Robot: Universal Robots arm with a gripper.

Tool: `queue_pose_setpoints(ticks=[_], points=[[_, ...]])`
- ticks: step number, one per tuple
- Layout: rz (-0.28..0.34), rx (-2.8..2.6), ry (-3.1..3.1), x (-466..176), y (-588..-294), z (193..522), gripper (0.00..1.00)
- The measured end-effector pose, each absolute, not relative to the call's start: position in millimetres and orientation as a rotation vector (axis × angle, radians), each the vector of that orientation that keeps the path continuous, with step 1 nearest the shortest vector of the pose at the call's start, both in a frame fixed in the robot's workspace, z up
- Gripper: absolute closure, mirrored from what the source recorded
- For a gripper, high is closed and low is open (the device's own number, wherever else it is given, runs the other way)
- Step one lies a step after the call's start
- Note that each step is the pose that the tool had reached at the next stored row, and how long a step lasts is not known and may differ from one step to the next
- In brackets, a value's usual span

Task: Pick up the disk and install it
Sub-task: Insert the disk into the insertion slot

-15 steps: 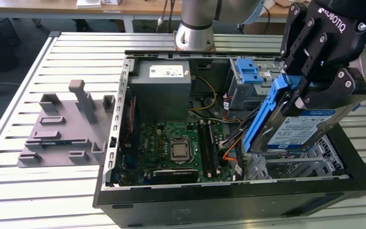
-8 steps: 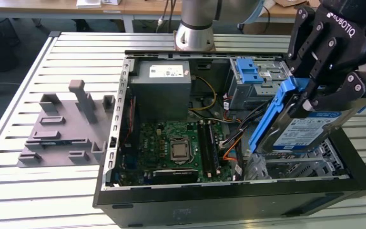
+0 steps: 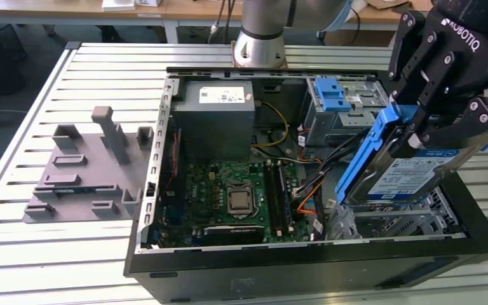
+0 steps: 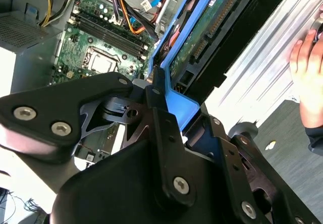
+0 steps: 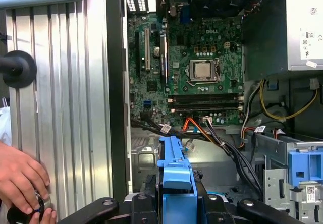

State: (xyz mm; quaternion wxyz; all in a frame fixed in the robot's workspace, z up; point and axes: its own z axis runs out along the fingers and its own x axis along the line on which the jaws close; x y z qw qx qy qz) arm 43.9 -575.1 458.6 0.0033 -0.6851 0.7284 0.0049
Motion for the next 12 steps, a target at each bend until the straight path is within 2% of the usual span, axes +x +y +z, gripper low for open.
queue_pose_setpoints(ticks=[12], points=[[0.015, -2.157, 2.275, 50.0, -575.1, 457.1, 0.63]])
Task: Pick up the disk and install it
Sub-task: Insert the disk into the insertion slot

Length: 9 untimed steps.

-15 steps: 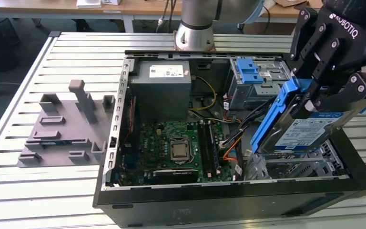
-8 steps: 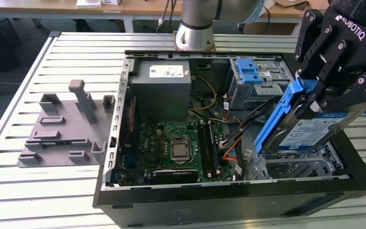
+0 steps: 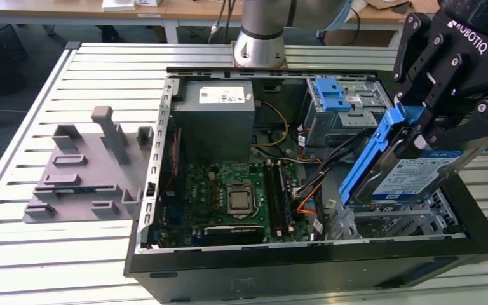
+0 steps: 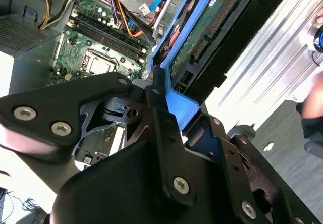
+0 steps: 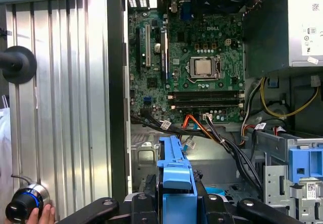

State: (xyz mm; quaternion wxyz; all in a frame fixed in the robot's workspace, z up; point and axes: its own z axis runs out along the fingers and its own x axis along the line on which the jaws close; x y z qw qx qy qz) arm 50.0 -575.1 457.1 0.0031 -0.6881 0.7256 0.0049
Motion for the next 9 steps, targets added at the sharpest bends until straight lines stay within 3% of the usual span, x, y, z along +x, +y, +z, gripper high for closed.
queue_pose_setpoints(ticks=[9], points=[[0.013, -2.16, 2.277, 50.0, -575.1, 457.1, 0.63]])
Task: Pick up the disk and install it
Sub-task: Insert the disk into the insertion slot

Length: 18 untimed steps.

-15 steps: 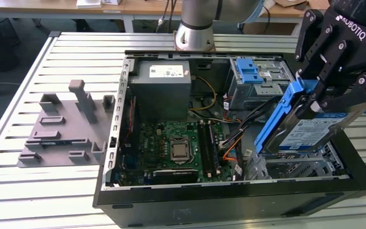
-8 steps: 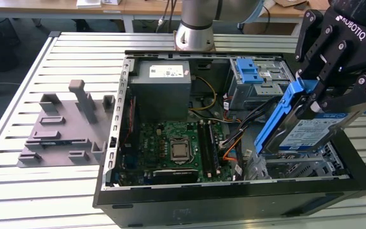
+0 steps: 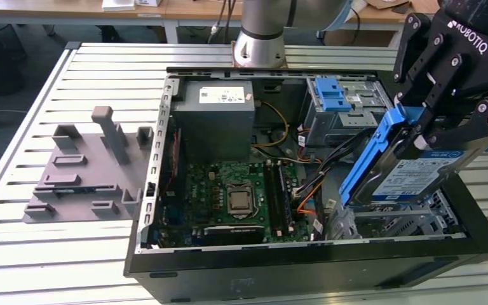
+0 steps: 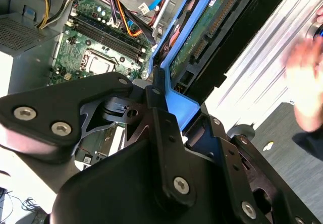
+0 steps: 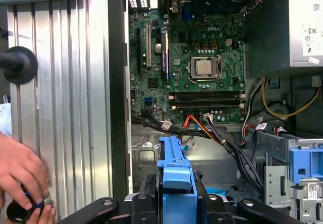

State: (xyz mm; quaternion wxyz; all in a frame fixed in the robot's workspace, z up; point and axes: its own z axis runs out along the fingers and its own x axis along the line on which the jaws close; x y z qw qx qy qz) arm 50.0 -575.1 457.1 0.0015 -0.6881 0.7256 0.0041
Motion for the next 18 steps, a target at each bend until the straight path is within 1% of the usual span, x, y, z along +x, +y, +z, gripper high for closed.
queue_pose_setpoints(ticks=[7, 18], points=[[0.013, -2.16, 2.277, 56, -575, 457, 0.63], [0.013, -2.166, 2.271, 65, -574, 447, 0.63]])
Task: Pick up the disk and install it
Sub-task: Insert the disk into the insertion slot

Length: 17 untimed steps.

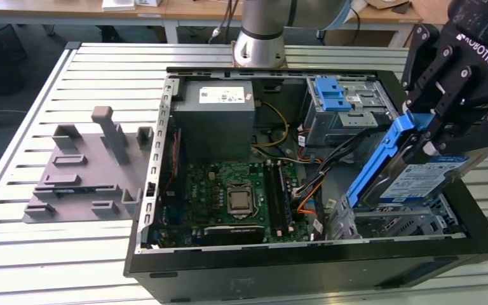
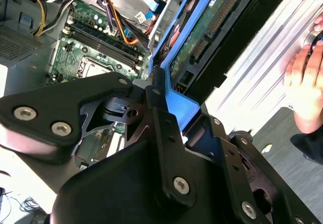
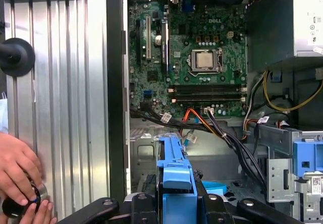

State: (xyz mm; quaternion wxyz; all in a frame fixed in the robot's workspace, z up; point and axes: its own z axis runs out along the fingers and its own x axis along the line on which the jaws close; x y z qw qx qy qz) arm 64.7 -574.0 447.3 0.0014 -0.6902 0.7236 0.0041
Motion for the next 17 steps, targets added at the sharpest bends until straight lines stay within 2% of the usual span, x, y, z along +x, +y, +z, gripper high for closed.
queue_pose_setpoints(ticks=[17], points=[[0.013, -2.164, 2.274, 70.0, -572.3, 440.8, 0.63]])
